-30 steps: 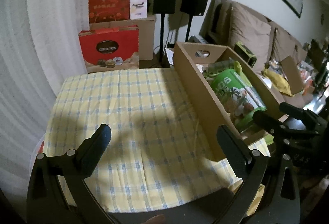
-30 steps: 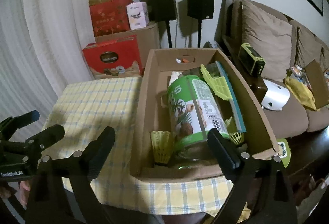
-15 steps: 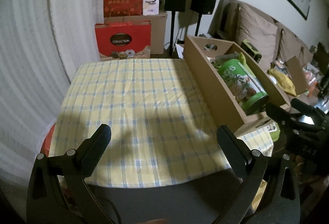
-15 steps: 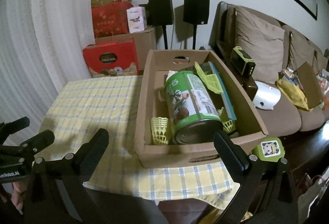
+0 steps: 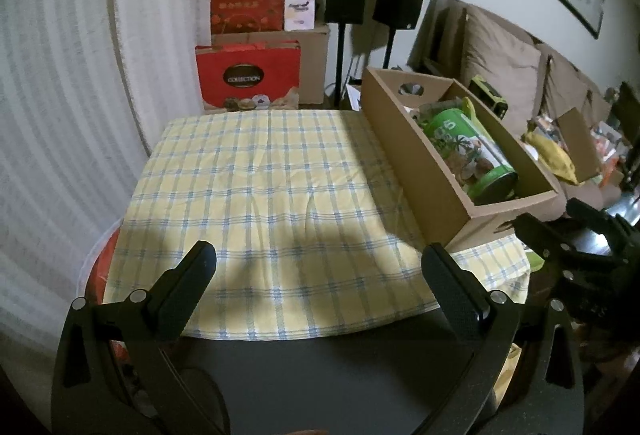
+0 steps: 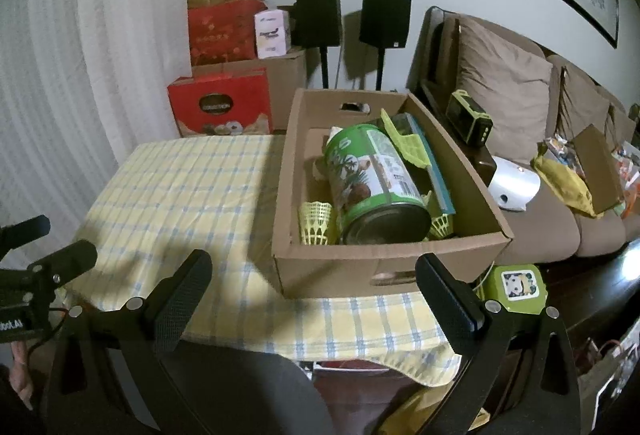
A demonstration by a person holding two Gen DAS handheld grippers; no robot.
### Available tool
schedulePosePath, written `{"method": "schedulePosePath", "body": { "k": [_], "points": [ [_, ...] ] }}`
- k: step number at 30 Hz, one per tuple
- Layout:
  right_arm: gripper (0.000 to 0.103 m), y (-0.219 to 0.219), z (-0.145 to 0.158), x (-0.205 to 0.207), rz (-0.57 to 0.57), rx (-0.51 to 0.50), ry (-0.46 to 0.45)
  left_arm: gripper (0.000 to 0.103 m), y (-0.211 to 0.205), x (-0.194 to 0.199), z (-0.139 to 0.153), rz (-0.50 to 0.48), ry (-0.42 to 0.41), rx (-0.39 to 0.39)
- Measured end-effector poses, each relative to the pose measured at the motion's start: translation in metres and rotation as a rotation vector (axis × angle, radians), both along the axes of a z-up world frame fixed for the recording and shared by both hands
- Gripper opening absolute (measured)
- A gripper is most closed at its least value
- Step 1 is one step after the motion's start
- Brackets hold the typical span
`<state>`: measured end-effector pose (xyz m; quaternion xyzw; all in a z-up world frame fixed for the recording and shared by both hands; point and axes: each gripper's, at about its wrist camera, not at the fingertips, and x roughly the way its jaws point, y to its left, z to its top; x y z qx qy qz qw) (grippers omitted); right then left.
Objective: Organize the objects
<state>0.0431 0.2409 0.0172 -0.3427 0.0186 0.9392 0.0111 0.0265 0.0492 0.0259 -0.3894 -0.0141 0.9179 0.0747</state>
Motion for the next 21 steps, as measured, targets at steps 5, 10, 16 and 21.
{"method": "schedulePosePath", "body": {
  "k": [5,10,16,21],
  "points": [
    [0.103,-0.0028,0.0018,0.0051,0.0,0.001,0.007,0.103,-0.0031,0.0023,0.0002,0.01,0.003,0.004],
    [0.103,-0.0031,0.0027,0.0055,-0.004,0.003,0.01,0.103,-0.0044,0.0026,-0.0003,0.02,0.001,0.002],
    [0.103,-0.0039,0.003,0.0068,-0.005,0.002,0.013,0.103,-0.0039,0.0013,-0.0029,0.024,-0.007,-0.005],
    [0.103,-0.0047,0.0037,0.0075,-0.004,0.001,0.014,0.103,-0.0027,0.0021,-0.0037,0.028,0.0,-0.016]
  ]
}}
